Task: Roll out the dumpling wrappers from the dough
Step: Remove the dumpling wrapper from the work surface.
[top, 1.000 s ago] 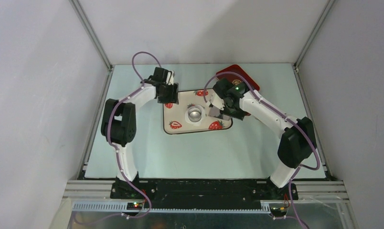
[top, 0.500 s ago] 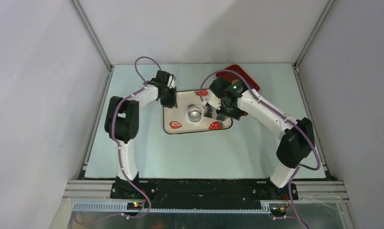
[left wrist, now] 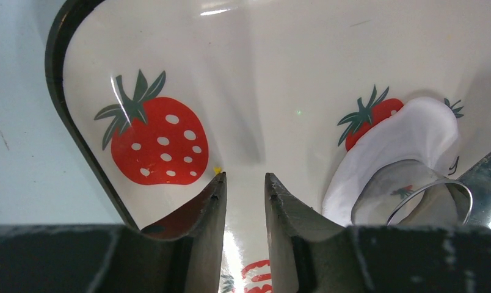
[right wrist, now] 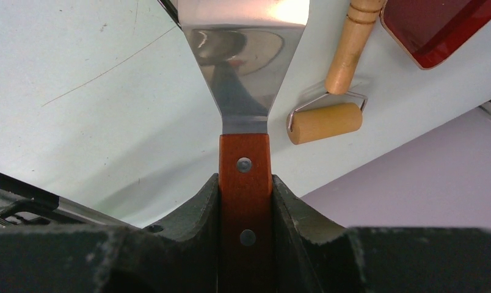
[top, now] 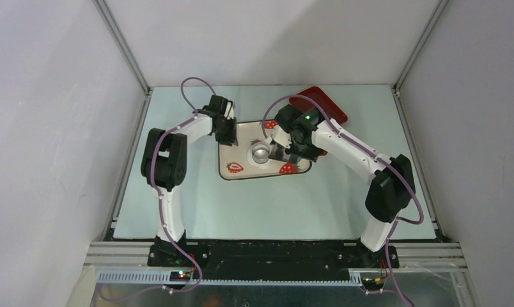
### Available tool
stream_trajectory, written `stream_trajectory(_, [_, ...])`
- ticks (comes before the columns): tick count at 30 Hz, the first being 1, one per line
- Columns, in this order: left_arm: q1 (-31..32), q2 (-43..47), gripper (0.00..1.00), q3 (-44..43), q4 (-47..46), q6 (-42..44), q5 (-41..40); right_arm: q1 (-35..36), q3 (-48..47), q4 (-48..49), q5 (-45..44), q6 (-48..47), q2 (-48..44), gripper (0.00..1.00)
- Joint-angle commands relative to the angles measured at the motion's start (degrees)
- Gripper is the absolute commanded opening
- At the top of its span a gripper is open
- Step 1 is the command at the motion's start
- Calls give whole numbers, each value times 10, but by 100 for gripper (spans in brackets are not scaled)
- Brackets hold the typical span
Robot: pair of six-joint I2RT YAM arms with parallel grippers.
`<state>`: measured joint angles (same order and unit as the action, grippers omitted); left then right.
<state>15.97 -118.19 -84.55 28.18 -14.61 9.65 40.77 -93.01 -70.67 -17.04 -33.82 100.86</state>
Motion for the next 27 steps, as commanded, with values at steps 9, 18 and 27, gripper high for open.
stream_trajectory(9, [4,-5,34,-22,-9,-10,2,-1,-27,2,-9,3,4,0])
stream_trajectory(18, [5,-4,34,-21,-9,-7,-4,4,-11,13,-23,-5,19,0])
stream_trajectory(27, [6,-5,34,-22,-8,-8,-6,21,32,-1,-64,-55,0,0])
